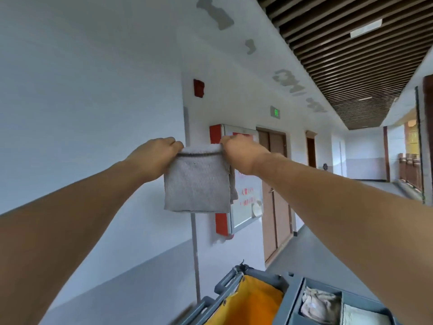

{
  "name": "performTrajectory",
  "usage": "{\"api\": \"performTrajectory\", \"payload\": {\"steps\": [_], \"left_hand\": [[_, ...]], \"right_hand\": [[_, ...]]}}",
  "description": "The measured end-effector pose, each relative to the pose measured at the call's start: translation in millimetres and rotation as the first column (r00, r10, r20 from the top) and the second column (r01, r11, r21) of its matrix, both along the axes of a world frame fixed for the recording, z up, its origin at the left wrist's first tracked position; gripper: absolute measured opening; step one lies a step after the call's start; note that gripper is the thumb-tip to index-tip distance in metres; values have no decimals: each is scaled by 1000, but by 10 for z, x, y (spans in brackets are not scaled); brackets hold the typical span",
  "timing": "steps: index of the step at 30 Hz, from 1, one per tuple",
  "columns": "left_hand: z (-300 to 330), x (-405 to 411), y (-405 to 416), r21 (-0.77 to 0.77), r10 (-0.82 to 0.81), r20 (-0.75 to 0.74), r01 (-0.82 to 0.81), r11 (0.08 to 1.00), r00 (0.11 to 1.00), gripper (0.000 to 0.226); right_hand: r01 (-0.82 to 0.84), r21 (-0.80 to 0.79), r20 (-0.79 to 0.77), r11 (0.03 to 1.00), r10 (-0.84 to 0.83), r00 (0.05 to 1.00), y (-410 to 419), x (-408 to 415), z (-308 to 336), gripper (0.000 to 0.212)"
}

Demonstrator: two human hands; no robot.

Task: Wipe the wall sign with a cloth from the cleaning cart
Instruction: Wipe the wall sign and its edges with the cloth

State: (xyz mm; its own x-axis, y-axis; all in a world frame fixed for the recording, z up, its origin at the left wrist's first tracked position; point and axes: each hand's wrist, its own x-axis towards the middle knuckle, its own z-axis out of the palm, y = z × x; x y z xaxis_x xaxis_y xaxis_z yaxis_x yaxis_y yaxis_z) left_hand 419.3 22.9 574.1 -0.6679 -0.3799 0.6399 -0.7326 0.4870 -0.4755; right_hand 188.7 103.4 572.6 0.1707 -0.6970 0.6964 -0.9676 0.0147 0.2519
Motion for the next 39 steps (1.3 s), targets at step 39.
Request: {"api": "performTrajectory", "payload": {"steps": [39], "left_hand": [[609,5236,2510,-69,700,-103,-707,704,707,43]], "right_hand": [[-797,-86,9,598,801,599,451,5396,442,23]]}}
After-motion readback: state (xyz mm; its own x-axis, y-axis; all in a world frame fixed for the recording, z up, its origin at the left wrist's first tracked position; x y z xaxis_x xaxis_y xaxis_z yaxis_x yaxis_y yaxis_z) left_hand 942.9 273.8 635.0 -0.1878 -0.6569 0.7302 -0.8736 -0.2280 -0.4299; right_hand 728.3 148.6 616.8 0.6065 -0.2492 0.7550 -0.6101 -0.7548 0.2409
